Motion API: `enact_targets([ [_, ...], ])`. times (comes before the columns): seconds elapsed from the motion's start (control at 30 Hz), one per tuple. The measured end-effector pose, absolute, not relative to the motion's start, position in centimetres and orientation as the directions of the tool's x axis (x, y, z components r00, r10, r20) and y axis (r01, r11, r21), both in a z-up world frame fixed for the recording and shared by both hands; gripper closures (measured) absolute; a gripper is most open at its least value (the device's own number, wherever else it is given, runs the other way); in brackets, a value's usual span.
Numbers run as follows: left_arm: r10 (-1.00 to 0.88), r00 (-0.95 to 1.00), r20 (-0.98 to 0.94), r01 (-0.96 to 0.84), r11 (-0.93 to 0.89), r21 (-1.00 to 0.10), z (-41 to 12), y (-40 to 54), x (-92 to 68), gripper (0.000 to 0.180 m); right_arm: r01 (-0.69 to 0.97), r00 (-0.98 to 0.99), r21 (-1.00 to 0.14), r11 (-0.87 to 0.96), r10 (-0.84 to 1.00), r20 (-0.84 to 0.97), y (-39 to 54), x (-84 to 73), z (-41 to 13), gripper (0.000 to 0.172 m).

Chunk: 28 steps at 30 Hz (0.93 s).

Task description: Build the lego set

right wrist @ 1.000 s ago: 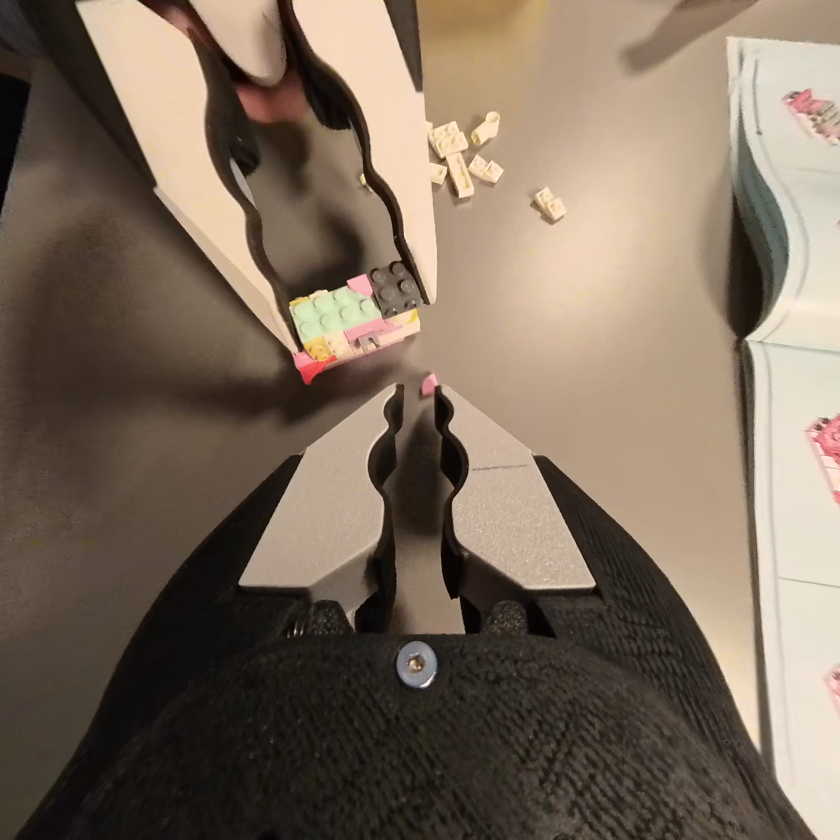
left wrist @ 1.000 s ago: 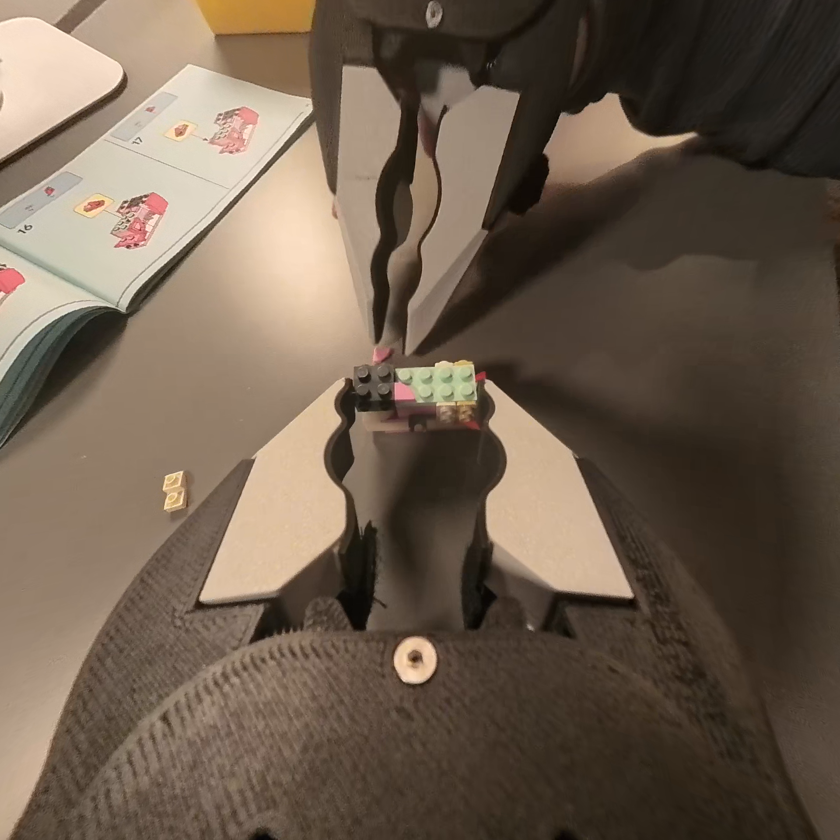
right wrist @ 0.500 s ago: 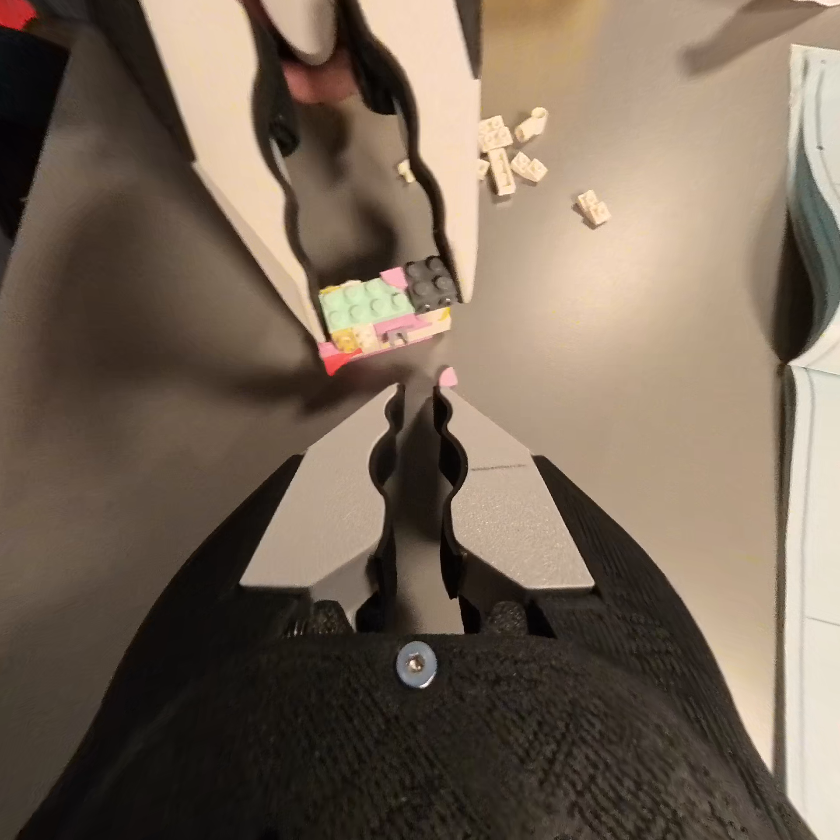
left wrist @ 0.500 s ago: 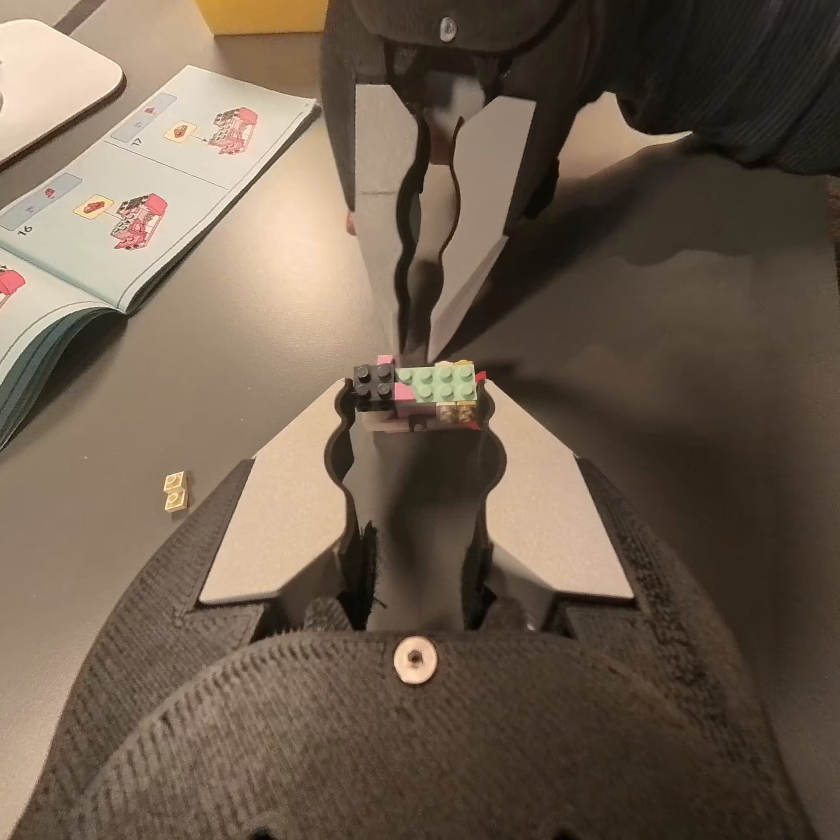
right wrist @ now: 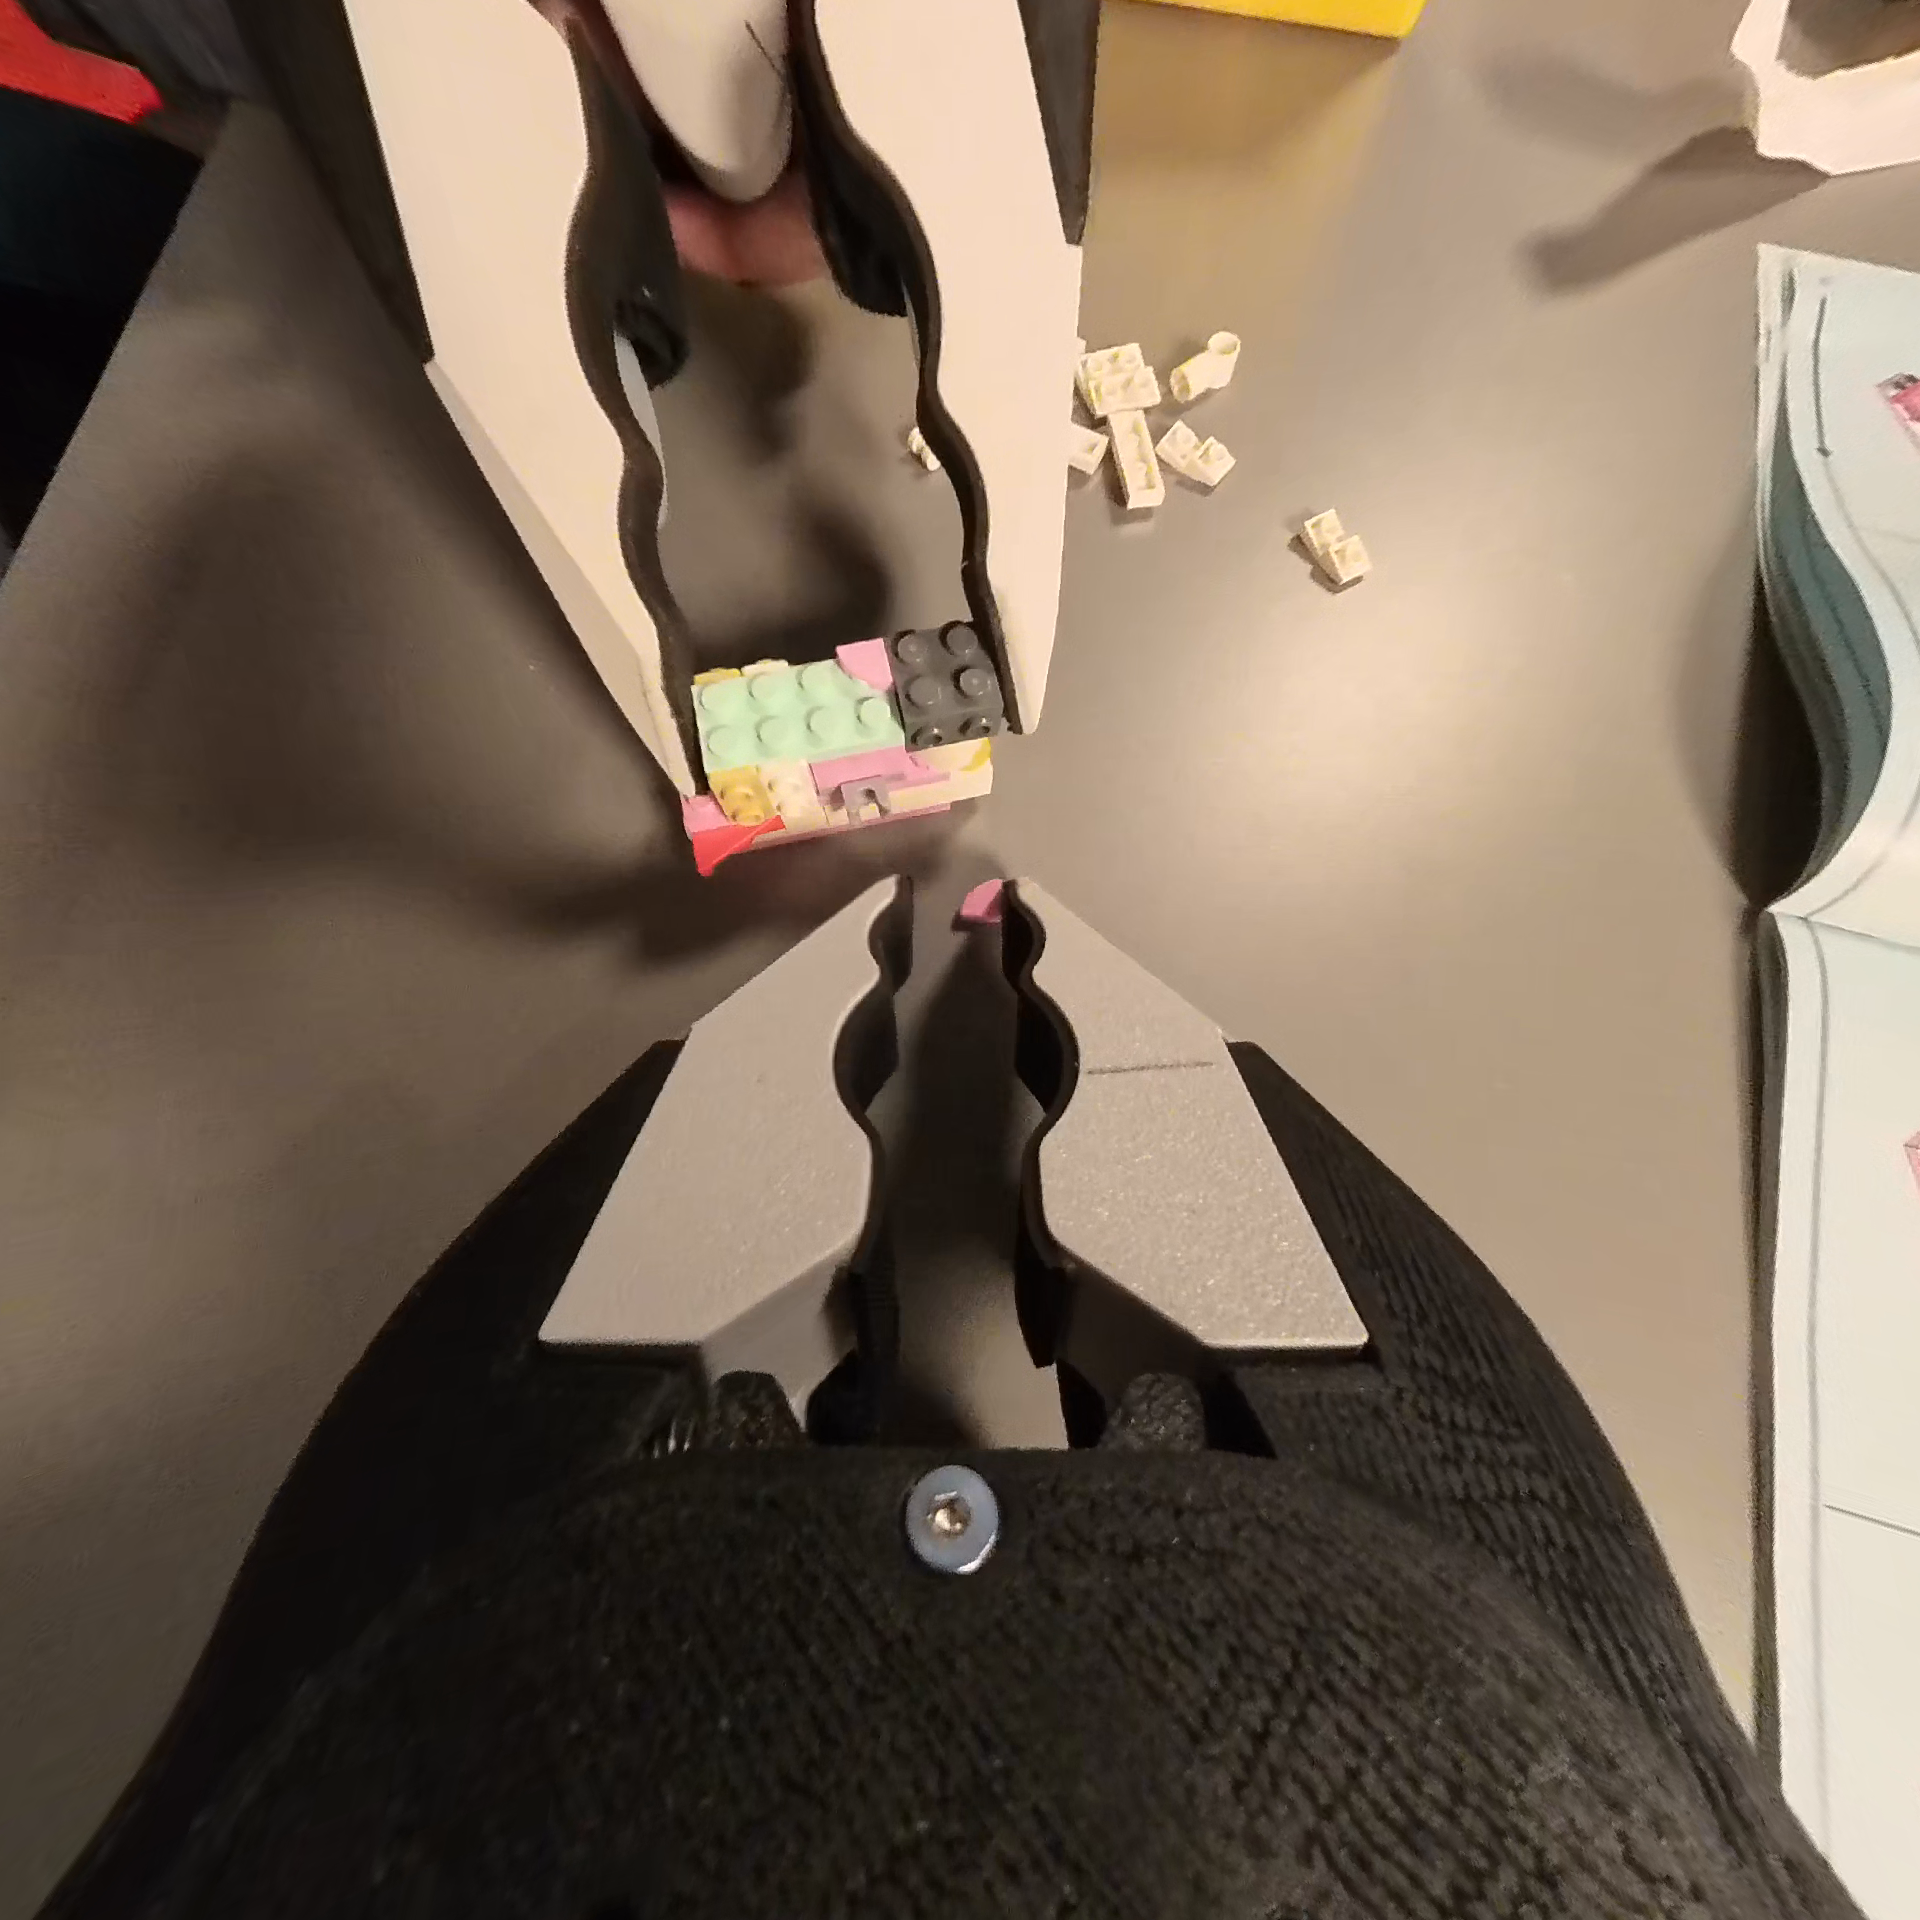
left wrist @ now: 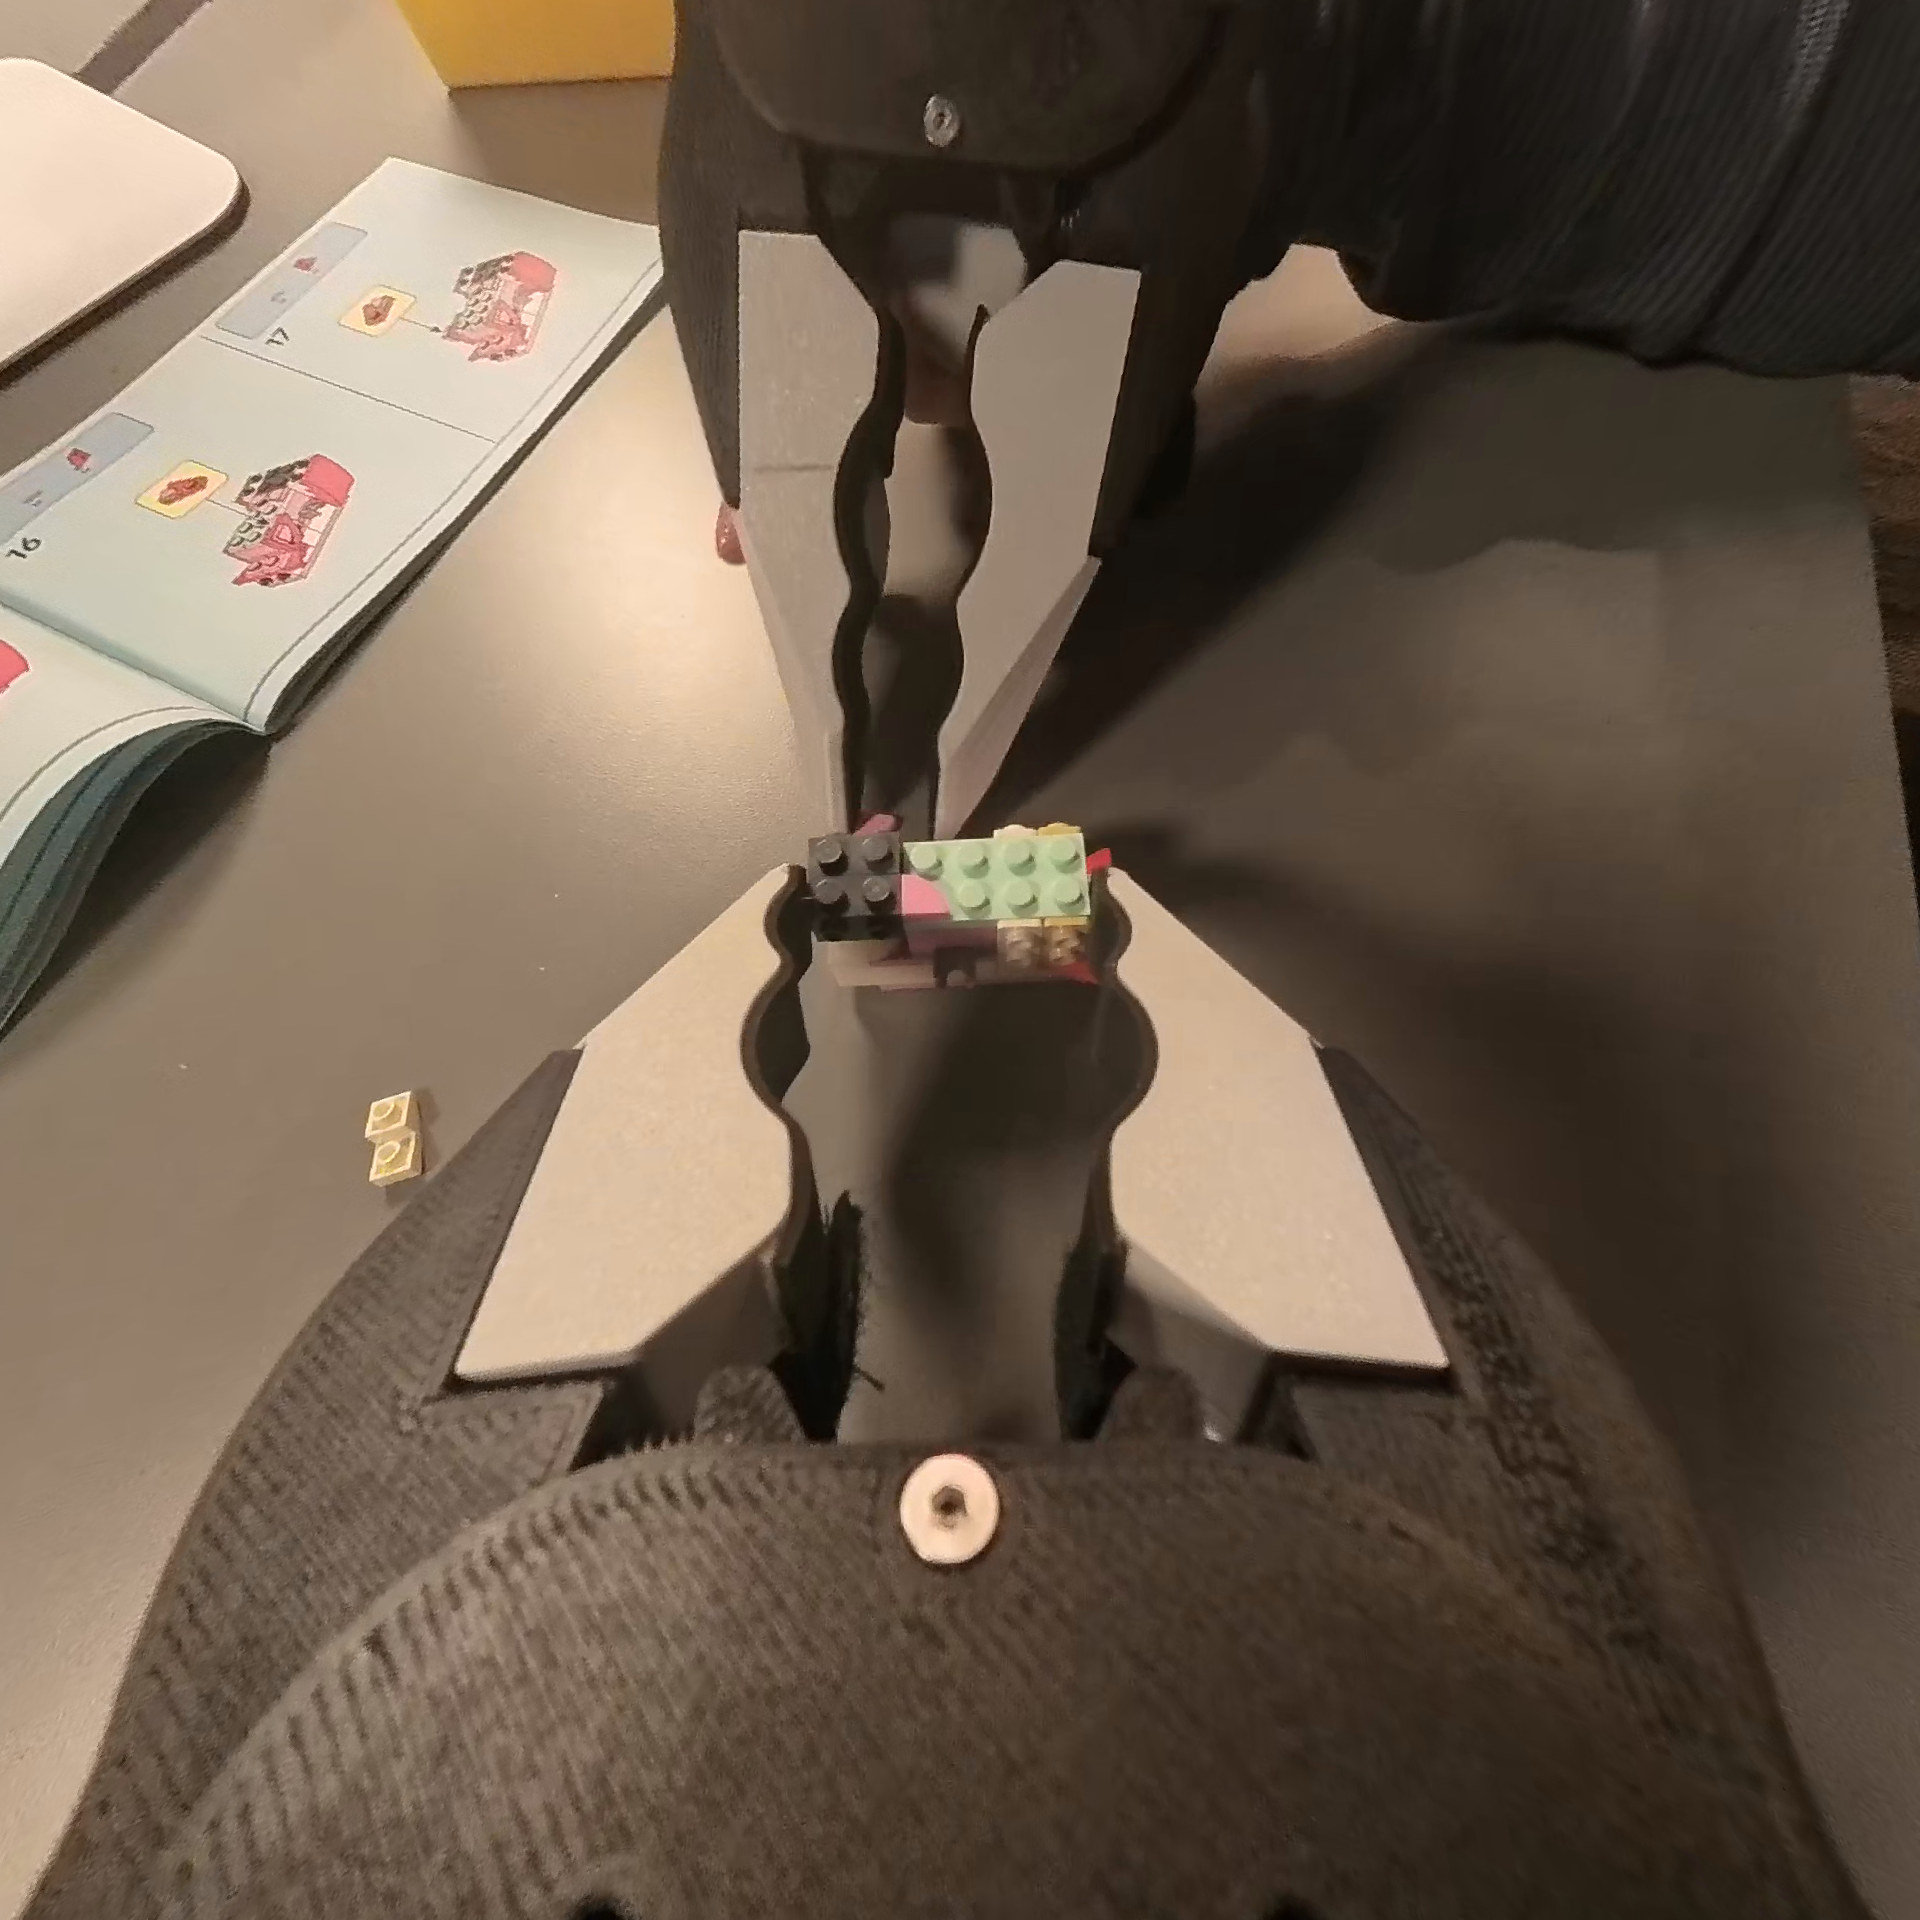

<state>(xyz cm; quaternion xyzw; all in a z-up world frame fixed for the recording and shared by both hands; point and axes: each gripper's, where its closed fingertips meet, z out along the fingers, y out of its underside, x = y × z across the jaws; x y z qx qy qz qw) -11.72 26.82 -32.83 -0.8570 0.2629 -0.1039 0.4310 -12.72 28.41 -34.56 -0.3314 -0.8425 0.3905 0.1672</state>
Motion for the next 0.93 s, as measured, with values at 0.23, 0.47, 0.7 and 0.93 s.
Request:
enact_targets([
  [0.23,-0.542,0.839,-0.045,-0.359,-0.49,-0.795,-32.8,26.8,-11.7,0.127,0.435,-0.718,-0.768,0.47,0.695,0.018,28.6,-12.7,-34.6,0.163],
  [0.47,-0.545,0.837,-0.044,-0.358,-0.487,-0.797,-32.8,26.8,-11.6,0.127,0.439,-0.712,-0.765,0.47,0.701,0.022,28.7,-12.7,-34.5,0.166],
  [0.7,-0.562,0.826,-0.049,-0.373,-0.479,-0.795,-32.8,26.7,-11.3,0.127,0.298,-0.758,-0.865,0.403,0.651,0.042,27.0,-11.9,-29.8,0.167],
  [0.93,-0.592,0.805,-0.04,-0.382,-0.466,-0.798,-32.9,26.4,-10.6,0.127,0.291,-0.786,-0.811,0.507,0.61,0.1,25.6,-11.5,-30.7,0.167],
])
